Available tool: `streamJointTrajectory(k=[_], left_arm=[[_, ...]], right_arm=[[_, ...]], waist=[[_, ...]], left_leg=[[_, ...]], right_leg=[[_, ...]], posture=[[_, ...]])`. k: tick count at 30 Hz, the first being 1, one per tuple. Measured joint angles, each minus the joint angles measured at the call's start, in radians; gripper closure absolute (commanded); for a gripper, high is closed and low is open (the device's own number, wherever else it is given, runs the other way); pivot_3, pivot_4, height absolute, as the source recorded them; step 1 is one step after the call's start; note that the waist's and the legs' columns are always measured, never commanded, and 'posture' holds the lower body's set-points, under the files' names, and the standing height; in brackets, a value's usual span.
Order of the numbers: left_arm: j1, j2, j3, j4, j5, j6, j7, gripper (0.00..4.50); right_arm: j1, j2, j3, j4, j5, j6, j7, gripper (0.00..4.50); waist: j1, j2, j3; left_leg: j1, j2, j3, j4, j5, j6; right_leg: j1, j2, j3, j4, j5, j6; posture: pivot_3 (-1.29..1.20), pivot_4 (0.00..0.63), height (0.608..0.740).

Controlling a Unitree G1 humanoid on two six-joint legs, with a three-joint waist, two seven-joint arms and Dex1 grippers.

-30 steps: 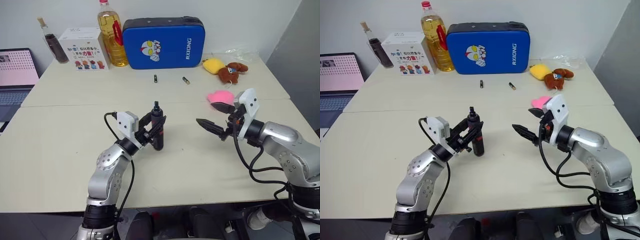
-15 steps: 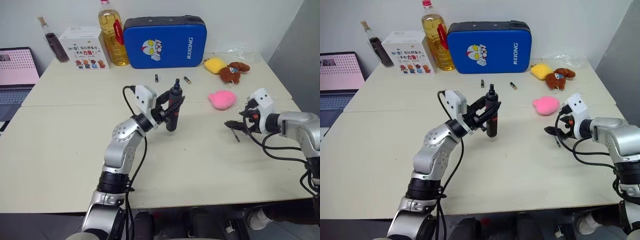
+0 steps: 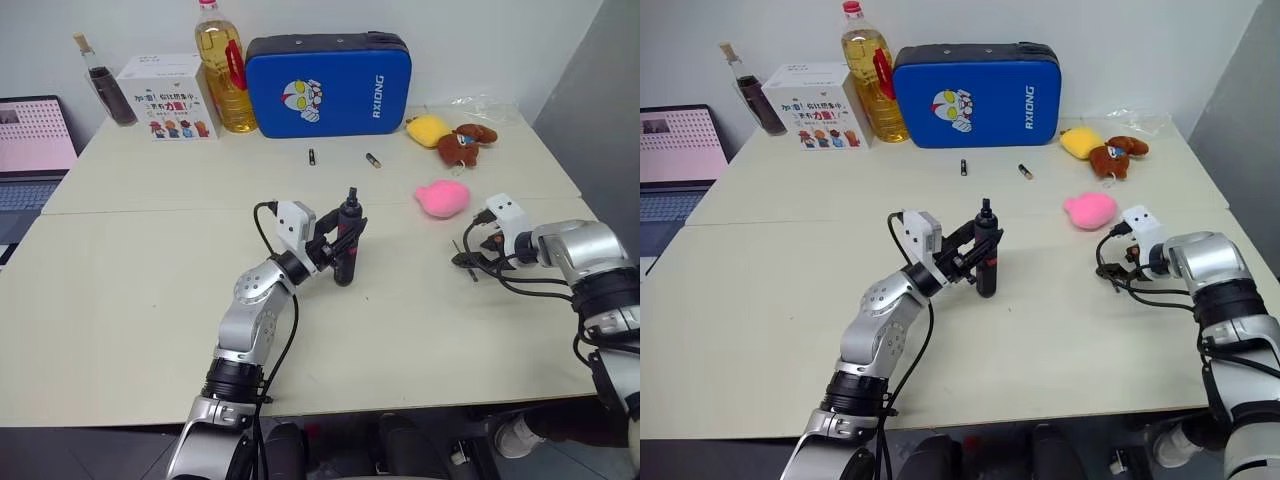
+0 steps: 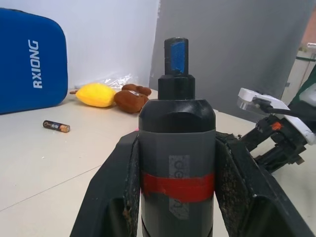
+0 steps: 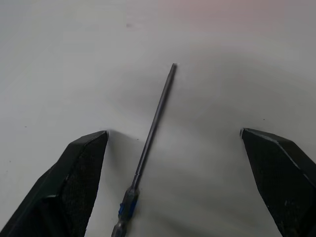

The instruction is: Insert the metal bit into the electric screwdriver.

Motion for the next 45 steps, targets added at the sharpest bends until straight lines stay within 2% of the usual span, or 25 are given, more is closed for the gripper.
streamJointTrajectory(k=[6, 11, 14, 16, 18, 30, 36, 41, 45], left_arm=[[0.005, 0.0, -0.001, -0.006, 0.003, 0.0, 0.02, 2.85], [0.022, 0.002, -0.001, -0.029, 0.008, 0.0, 0.025, 2.85], [0.03, 0.001, -0.001, -0.04, 0.013, 0.0, 0.035, 2.85], [0.03, 0.001, -0.001, -0.041, 0.015, 0.0, 0.04, 2.85], [0.03, 0.001, -0.001, -0.041, 0.016, 0.0, 0.04, 2.85], [0.028, 0.002, -0.001, -0.038, 0.018, -0.003, 0.037, 2.85], [0.027, 0.008, -0.002, -0.038, 0.017, -0.012, 0.035, 2.85], [0.027, 0.021, -0.001, -0.04, 0.016, -0.012, 0.039, 2.85], [0.017, 0.029, 0.0, -0.037, 0.017, -0.007, 0.041, 2.85]], right_arm=[[-0.067, 0.058, 0.002, 0.103, -0.069, -0.008, 0.023, 2.07], [-0.077, 0.075, -0.007, 0.091, -0.09, 0.044, 0.036, 3.19], [-0.074, 0.085, -0.01, 0.059, -0.09, 0.093, 0.044, 3.68], [-0.069, 0.088, -0.009, 0.037, -0.091, 0.116, 0.057, 4.24], [-0.065, 0.09, -0.009, 0.02, -0.09, 0.131, 0.064, 4.41], [-0.022, 0.085, -0.026, -0.068, -0.085, 0.143, 0.115, 4.41], [0.017, 0.095, -0.145, -0.267, 0.029, 0.061, 0.158, 4.41], [0.028, 0.185, -0.324, -0.539, 0.123, 0.092, 0.016, 4.41], [0.055, 0.277, -0.393, -0.679, 0.164, 0.101, -0.113, 4.41]], waist=[[-0.006, -0.001, -0.001], [-0.006, -0.001, -0.002], [-0.006, -0.001, -0.002], [-0.006, -0.001, -0.002], [-0.006, -0.001, -0.002], [-0.007, -0.001, -0.001], [-0.006, 0.003, 0.001], [-0.006, 0.003, 0.001], [-0.004, 0.003, 0.001]], left_leg=[[0.0, 0.001, 0.0, 0.0, 0.0, 0.0], [0.0, 0.001, 0.0, 0.0, 0.0, 0.0], [0.0, 0.001, -0.001, -0.001, 0.0, 0.0], [0.0, 0.001, -0.001, -0.001, 0.0, 0.0], [0.0, 0.001, -0.001, -0.001, 0.0, 0.0], [0.0, 0.001, 0.0, -0.001, 0.0, 0.0], [-0.002, 0.001, -0.001, -0.001, 0.0, 0.0], [-0.002, 0.001, -0.002, -0.001, 0.0, 0.0], [-0.003, 0.0, -0.002, -0.001, 0.0, 0.0]], right_leg=[[0.0, 0.0, 0.0, 0.0, 0.0, 0.0], [0.0, 0.0, 0.0, 0.0, 0.0, 0.0], [0.0, 0.0, 0.0, 0.0, 0.0, 0.0], [0.0, 0.0, 0.0, 0.0, 0.0, 0.0], [0.0, 0.0, 0.0, 0.0, 0.0, 0.0], [0.0, 0.0, 0.0, 0.0, 0.0, 0.0], [-0.002, 0.0, 0.0, 0.0, 0.0, 0.0], [-0.002, 0.0, -0.001, 0.0, 0.0, 0.0], [-0.002, -0.001, -0.001, 0.0, 0.0, 0.0]], posture=[[0.0, 0.15, 0.74], [0.0, 0.15, 0.74], [0.0, 0.15, 0.74], [0.0, 0.15, 0.74], [0.0, 0.15, 0.74], [0.0, 0.15, 0.74], [0.0, 0.15, 0.74], [0.0, 0.15, 0.74], [0.0, 0.15, 0.74]])
